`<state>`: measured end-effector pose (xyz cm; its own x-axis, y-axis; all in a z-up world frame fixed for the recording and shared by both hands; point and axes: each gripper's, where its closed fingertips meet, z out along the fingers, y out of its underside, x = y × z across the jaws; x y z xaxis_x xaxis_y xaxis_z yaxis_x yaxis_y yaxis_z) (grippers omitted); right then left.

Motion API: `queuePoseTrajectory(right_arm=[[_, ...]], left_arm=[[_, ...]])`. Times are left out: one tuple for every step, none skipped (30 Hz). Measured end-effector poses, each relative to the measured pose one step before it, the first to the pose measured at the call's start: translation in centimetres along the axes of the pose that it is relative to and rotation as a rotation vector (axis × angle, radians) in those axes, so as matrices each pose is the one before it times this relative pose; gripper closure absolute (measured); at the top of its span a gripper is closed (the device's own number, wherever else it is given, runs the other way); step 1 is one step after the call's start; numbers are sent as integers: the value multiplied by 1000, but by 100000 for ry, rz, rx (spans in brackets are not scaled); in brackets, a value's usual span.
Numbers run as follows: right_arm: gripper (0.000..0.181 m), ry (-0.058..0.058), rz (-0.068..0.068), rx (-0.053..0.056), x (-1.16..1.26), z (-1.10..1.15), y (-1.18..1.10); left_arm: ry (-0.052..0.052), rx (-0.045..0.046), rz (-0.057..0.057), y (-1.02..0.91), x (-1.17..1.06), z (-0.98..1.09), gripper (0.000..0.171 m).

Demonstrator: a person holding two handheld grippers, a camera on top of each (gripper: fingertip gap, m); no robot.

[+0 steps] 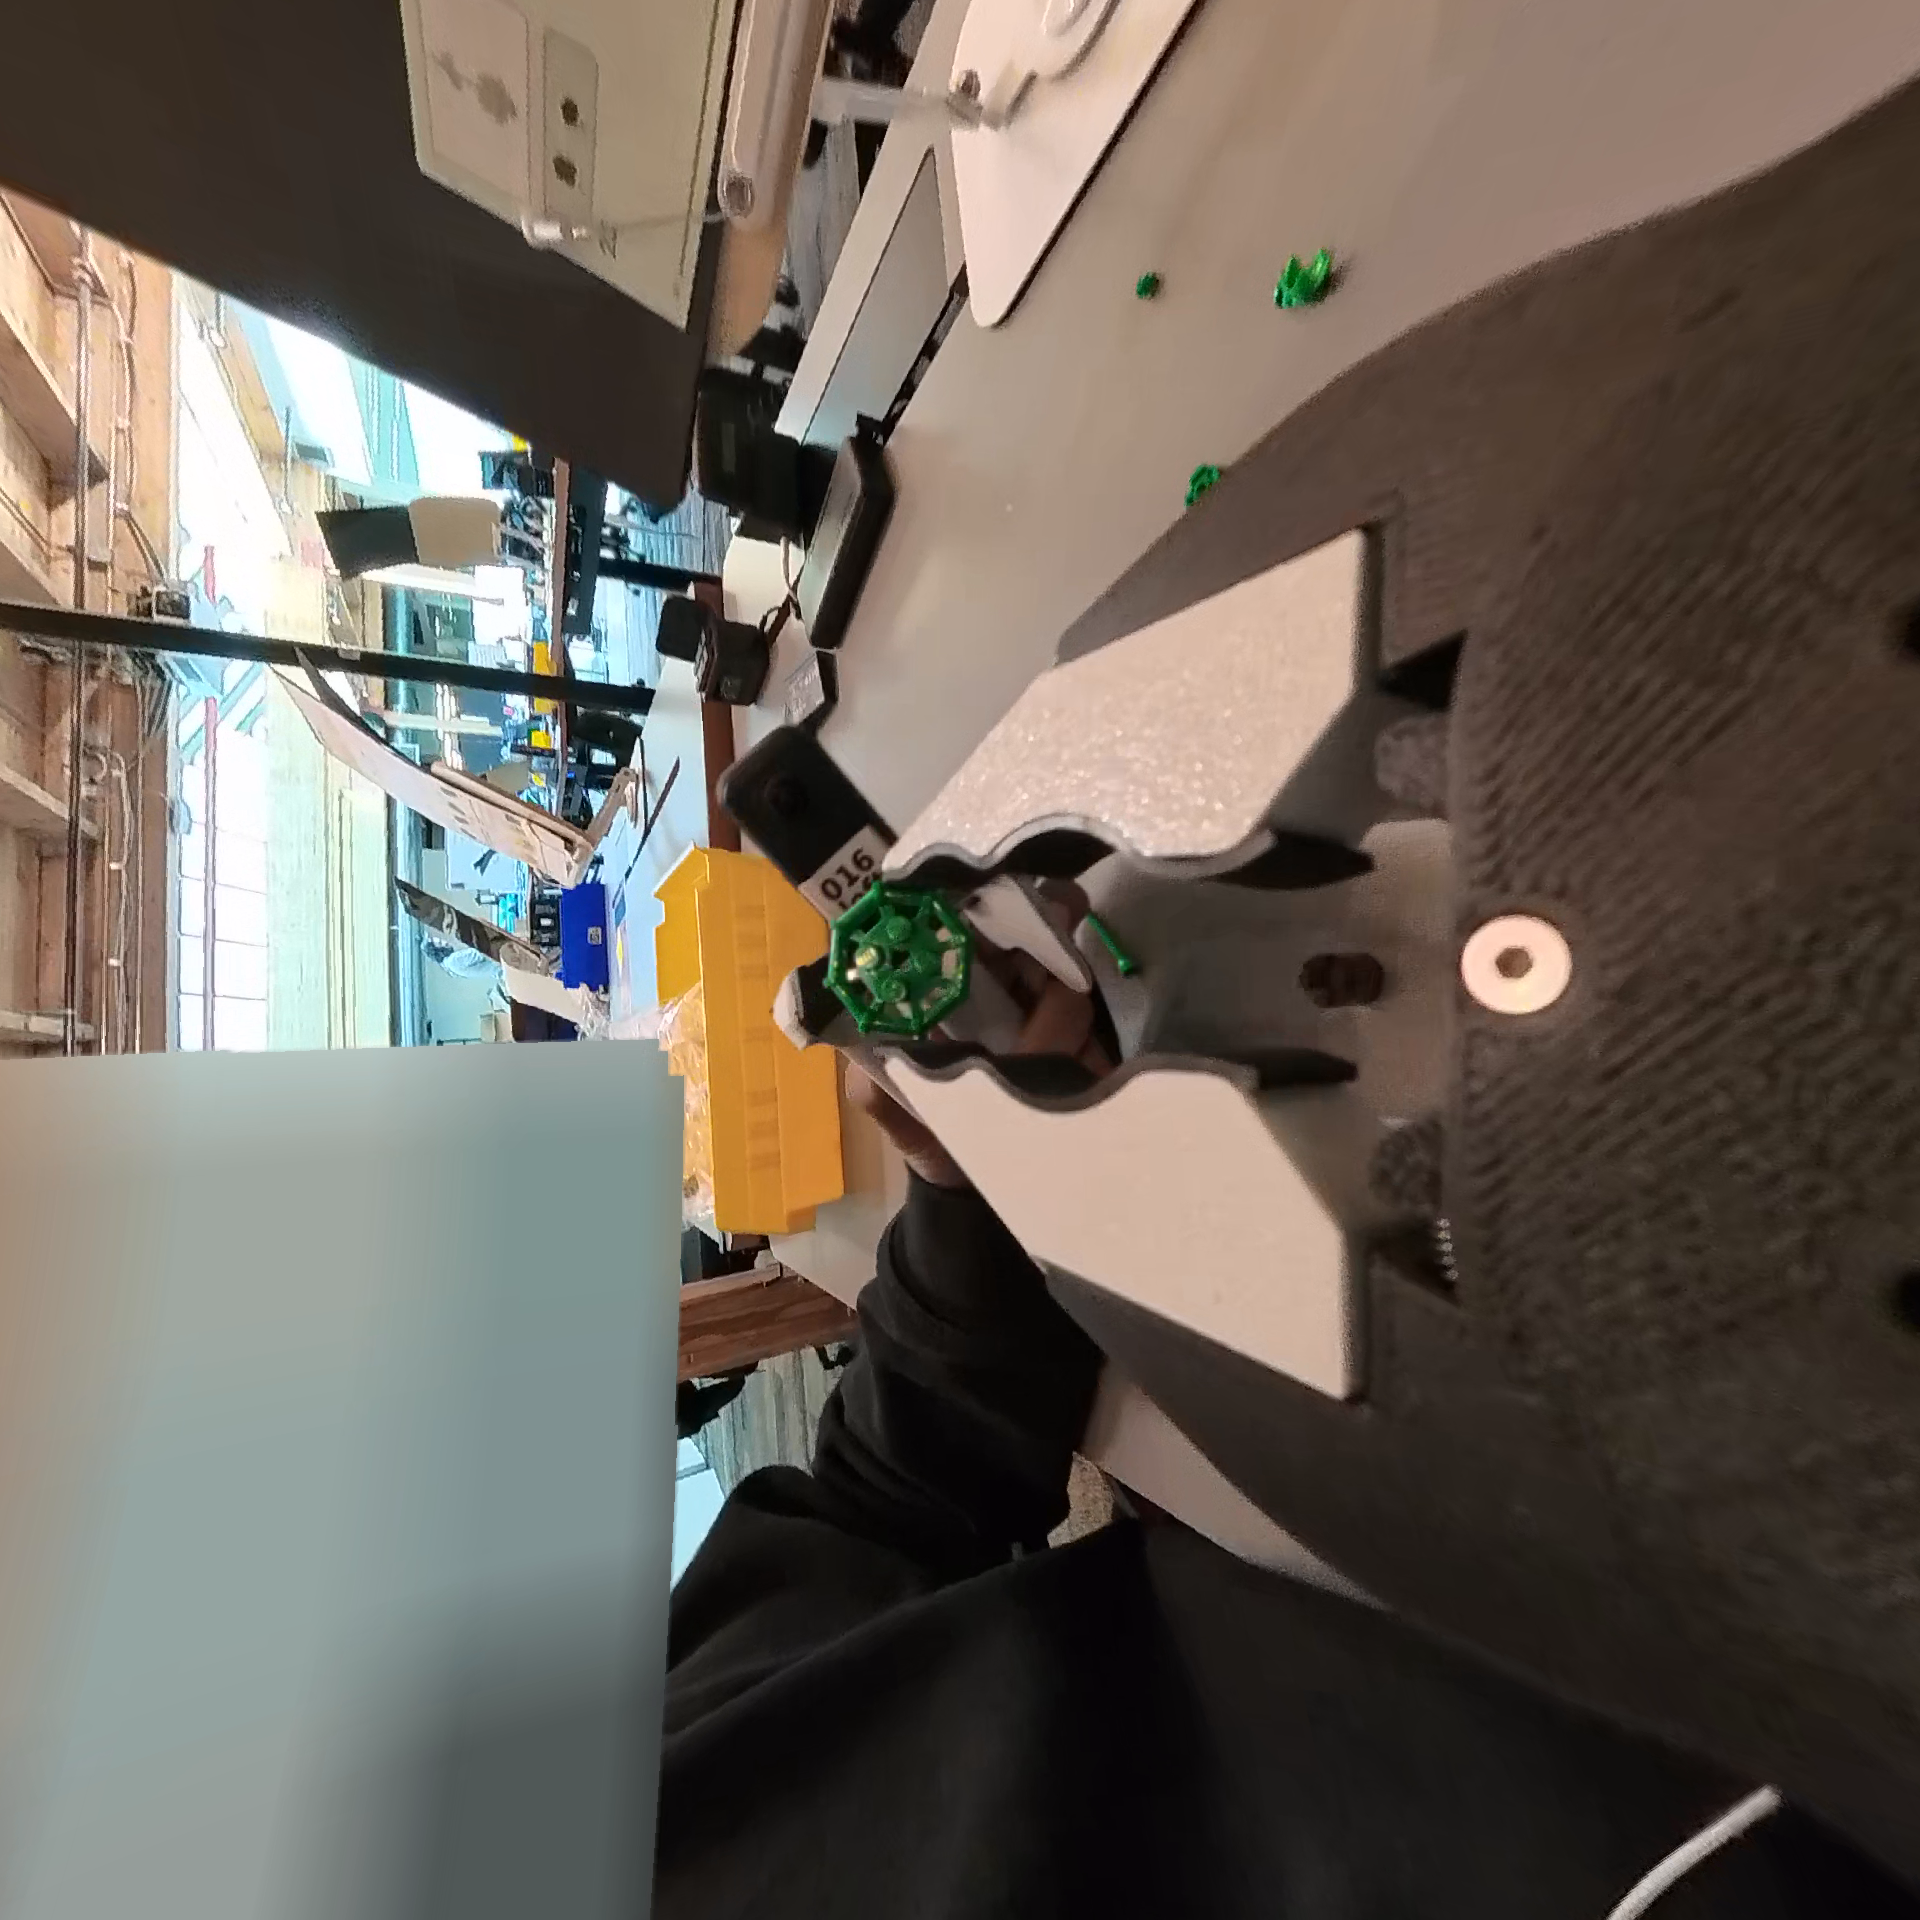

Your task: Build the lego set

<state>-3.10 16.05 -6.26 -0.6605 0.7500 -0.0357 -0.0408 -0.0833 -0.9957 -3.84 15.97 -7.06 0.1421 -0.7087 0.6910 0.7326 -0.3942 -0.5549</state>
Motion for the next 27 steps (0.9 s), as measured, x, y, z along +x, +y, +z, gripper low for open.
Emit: queuePoseTrajectory(right_arm=[[155,772,456,161,225,-106,-38],[155,596,324,-239,169,-34,68],[154,445,73,-678,110,35,170],[155,246,-244,-965,35,87,218],[154,110,-392,-1063,-19,105,243],[154,-19,-322,-974,-43,113,209],[154,-144,-242,-754,-79,101,155],[154,-191,-265,-498,-73,72,96],[155,-70,-313,-393,-50,38,49],[155,-21,-407,-455,-36,20,47],[154,-131,-476,-553,-32,15,50],[154,-433,-371,-616,-53,12,58],[154,-975,35,-577,-116,32,61],[155,-1198,643,-482,-133,41,46],[155,-1112,924,-496,-90,49,76],[155,-774,821,-678,-42,42,110],[155,-323,524,-753,36,29,130],[155,115,279,-584,96,5,127],[154,327,170,-385,113,-3,100],[154,358,205,-319,115,-12,90],[154,310,248,-411,112,4,102],[154,366,154,-592,112,5,128],[154,584,-82,-721,144,10,155],[154,559,-280,-911,148,-10,182],[154,1395,-277,-1474,312,-27,256],[154,2122,-378,-2139,467,-50,353],[154,1889,-471,-1873,458,-80,328]], left_arm=[[-2445,671,2548,-323,-128,-250,120],[-2329,481,2311,-281,-143,-228,119],[-2109,221,1874,-219,-145,-196,118],[-1975,-98,1183,-139,-175,-141,116],[-1335,-478,585,-44,-125,-76,113],[-744,-717,300,21,-58,-37,111],[-859,-639,412,37,-91,2,109],[-963,-584,713,68,-85,21,107],[-983,-759,849,104,-79,47,107],[-1033,-1003,941,144,-88,65,106],[-1074,-1245,1133,172,-82,83,106],[-1300,-1434,1386,204,-110,77,105],[-1534,-1499,1621,207,-117,78,106],[-1744,-1380,1846,184,-150,62,107],[-1915,-1469,1849,193,-174,65,106],[-1939,-1472,1941,173,-159,44,106],[-1938,-1348,2065,143,-162,20,106],[-2014,-1468,2014,162,-176,17,106],[-1715,-1895,1837,220,-158,21,107],[-1225,-2224,1732,270,-95,42,107],[-1466,-2066,1765,252,-129,41,107],[-1632,-1636,1859,214,-144,37,107],[-1252,-1377,1668,166,-81,32,107],[-930,-912,1121,95,-65,7,108],[-873,-103,516,-28,-91,-56,108],[-504,152,145,-65,-67,-79,108],[-530,385,-113,-99,-89,-104,108]])
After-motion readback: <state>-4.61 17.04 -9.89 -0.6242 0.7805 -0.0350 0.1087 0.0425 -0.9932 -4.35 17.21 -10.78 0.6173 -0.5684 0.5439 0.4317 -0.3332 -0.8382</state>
